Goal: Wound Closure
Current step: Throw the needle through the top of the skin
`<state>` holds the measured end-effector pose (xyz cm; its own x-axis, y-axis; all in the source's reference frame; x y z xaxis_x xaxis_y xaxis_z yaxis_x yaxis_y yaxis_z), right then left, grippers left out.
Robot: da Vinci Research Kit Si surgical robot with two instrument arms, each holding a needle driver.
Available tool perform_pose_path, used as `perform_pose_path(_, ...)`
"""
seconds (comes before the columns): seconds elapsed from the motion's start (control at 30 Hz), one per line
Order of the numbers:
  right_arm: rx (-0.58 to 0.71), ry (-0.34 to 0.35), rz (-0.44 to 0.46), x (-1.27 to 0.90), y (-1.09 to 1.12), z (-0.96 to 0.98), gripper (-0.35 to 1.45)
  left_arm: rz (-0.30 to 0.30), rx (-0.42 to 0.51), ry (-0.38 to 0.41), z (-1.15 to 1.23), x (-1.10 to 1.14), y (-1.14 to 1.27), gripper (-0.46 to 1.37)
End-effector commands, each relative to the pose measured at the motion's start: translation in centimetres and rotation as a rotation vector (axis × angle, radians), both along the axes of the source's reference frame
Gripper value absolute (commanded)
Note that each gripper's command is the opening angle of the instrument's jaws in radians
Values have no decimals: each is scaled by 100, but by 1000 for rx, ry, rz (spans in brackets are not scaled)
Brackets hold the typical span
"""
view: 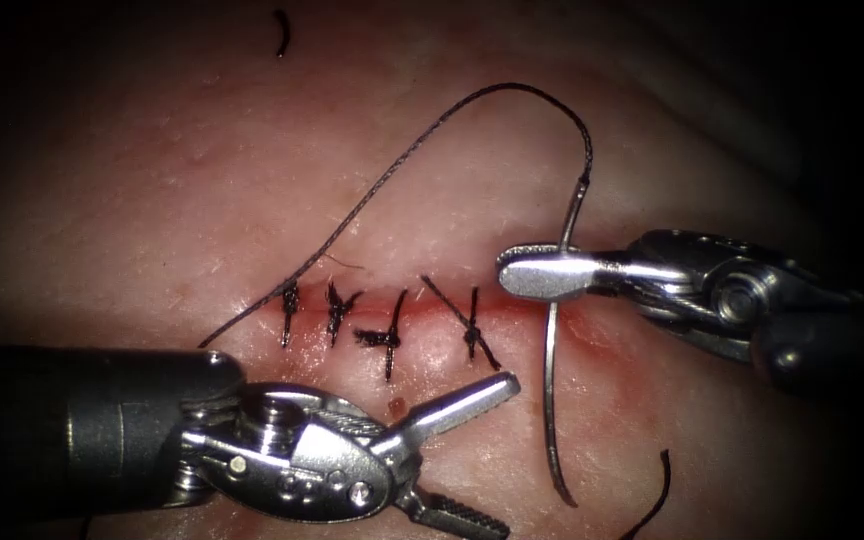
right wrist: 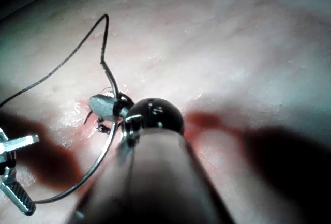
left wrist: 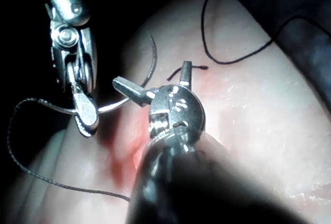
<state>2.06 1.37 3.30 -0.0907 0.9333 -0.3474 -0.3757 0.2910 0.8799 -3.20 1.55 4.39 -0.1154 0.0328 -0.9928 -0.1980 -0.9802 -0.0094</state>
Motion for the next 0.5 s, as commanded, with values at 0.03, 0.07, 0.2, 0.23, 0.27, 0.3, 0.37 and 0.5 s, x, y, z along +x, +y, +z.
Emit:
perform_pose_path(0.03,-30,-22,9,-6,2,-1,-35,-8,39,-2,1,0,1,94)
perform_pose_path(0.07,-40,-27,12,-9,3,-1,-35,-13,56,-1,2,0,1,95)
perform_pose_path(0.2,-78,-56,17,-18,7,-3,-35,-43,174,-10,5,-1,7,95)
perform_pose_path(0.23,-93,-64,15,-19,7,-4,-35,-51,203,-16,6,-1,9,94)
perform_pose_path(0.27,-113,-75,15,-22,8,-5,-35,-53,246,-18,7,-2,12,93)
perform_pose_path(0.3,-128,-81,14,-23,9,-5,-35,-54,270,-19,8,-2,14,93)
perform_pose_path(0.37,-165,-93,12,-27,11,-7,-35,-48,314,-16,10,-2,18,88)
perform_pose_path(0.5,-223,-108,16,-36,17,-12,-35,-36,422,-7,20,-2,27,83)
